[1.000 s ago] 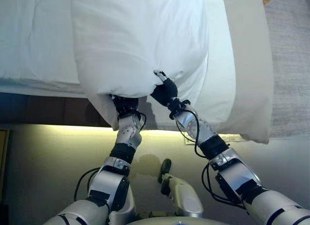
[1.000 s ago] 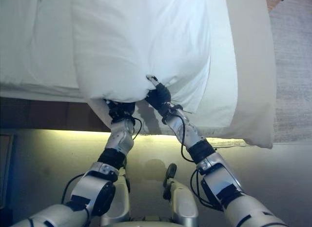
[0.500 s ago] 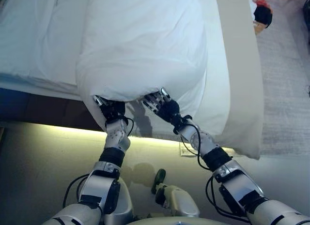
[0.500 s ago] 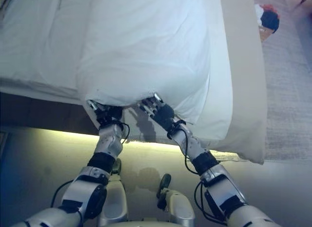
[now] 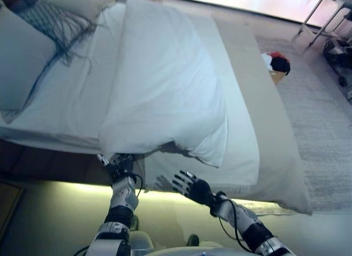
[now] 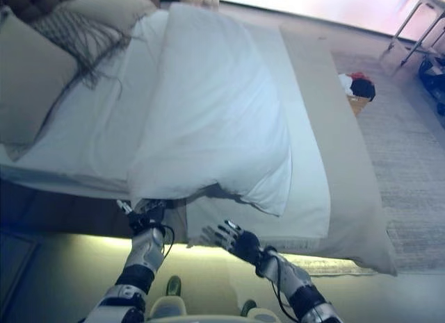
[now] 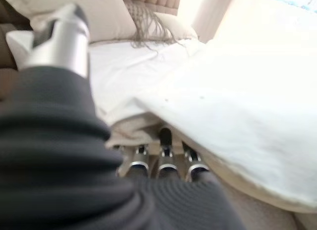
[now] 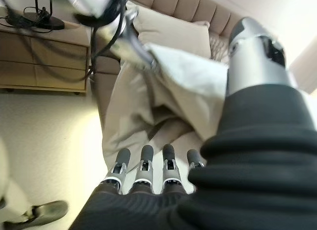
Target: Make the bed neatly
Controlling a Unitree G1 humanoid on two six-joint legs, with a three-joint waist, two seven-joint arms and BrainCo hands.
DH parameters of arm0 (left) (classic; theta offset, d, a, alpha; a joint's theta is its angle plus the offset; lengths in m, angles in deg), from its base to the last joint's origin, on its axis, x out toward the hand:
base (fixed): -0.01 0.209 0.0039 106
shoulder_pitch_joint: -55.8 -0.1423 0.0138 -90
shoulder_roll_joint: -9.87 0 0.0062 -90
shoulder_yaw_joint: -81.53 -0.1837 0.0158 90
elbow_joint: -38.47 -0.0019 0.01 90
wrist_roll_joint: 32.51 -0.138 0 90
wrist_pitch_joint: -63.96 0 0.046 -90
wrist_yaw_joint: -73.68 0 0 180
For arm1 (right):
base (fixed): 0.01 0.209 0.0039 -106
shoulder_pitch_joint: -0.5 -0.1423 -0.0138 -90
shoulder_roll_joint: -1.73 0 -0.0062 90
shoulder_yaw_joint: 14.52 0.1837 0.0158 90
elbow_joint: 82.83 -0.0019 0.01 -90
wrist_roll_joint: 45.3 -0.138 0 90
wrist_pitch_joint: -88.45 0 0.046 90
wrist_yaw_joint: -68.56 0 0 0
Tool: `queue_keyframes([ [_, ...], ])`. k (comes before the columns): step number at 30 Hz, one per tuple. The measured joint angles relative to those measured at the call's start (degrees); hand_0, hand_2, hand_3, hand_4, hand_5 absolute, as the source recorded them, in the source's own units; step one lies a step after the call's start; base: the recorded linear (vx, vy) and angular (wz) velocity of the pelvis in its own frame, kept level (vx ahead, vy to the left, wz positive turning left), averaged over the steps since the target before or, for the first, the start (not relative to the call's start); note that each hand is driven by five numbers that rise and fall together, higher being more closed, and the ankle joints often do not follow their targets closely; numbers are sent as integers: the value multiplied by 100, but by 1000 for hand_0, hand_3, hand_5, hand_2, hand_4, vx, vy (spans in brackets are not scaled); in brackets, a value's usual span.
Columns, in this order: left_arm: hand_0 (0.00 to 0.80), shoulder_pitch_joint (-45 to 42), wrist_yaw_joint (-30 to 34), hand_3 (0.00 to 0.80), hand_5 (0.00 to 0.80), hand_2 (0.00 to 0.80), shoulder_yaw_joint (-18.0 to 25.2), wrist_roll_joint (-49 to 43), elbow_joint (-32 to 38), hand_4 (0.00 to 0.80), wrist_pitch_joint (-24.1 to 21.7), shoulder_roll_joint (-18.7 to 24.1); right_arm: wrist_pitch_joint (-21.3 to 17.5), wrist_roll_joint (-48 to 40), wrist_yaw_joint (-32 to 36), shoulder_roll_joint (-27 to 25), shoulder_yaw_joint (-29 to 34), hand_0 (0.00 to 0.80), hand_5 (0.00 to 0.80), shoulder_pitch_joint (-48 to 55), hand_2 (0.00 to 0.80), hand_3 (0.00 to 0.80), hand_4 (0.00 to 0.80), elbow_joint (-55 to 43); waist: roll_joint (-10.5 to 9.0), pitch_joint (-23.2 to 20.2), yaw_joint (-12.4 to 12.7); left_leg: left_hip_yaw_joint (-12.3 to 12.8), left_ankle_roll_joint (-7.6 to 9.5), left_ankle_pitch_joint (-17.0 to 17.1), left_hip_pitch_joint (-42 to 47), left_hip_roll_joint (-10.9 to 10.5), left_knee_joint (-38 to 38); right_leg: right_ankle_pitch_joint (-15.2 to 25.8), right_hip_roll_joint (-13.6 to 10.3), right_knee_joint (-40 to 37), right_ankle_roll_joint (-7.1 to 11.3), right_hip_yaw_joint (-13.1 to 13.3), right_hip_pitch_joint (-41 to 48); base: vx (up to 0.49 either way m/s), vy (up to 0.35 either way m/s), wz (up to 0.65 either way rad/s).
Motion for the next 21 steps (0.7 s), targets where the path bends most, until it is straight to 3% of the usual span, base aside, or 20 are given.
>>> queue_keyframes([
  [9,0,-211,198,0,0,0,403,0,19,0,238,182,70,254,160,-344,819,0,0,609,0,0,0,620,415,-359,-174,14,-9,-36,263,-14,-31,6,-1,-117,21,60,251,2,75,-4],
  [21,0,-297,371,0,0,0,768,-39,706,0,715,383,-198,247,423,-360,1358,0,0,621,0,0,0,1322,524,-472,-145,-105,-19,-49,304,-19,-29,50,26,-263,13,-69,420,-41,41,4],
])
